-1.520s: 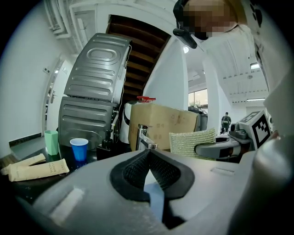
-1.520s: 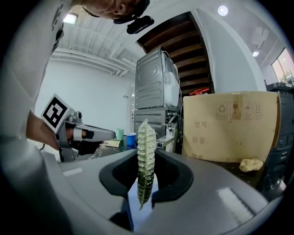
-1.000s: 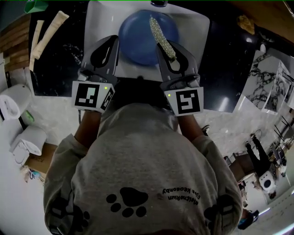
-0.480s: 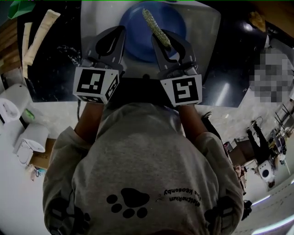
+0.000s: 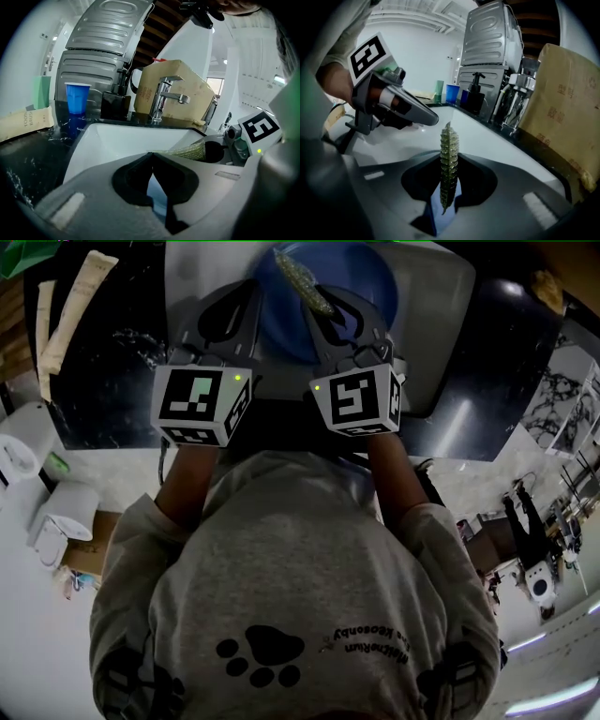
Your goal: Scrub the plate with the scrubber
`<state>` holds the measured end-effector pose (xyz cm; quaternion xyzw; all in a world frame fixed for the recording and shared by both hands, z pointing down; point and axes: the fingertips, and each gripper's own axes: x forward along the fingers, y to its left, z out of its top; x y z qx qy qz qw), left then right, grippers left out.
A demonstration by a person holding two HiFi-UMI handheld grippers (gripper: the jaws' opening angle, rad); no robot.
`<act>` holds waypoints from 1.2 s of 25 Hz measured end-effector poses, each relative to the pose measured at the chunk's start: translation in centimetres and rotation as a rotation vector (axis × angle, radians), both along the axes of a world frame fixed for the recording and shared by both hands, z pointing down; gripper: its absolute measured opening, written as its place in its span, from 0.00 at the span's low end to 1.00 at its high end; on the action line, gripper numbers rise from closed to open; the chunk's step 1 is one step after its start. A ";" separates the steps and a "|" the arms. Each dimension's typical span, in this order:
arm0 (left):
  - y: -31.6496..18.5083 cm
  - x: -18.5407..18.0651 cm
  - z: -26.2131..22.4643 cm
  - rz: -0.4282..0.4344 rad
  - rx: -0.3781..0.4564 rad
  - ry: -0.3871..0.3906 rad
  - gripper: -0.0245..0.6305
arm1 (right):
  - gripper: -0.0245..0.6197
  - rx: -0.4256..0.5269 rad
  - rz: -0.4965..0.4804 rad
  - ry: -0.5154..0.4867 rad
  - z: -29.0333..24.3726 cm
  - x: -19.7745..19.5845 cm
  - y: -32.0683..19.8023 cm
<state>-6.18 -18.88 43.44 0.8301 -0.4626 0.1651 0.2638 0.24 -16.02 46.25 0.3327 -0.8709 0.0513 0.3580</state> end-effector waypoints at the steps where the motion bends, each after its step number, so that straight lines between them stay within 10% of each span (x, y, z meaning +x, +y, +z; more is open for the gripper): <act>1: -0.1 0.0 0.2 0.002 -0.005 -0.001 0.04 | 0.15 -0.002 -0.011 0.022 0.4 -0.1 0.0; 30: -1.5 -0.1 2.3 -0.011 -0.092 0.012 0.04 | 0.15 0.024 -0.309 0.451 7.6 -1.3 -1.4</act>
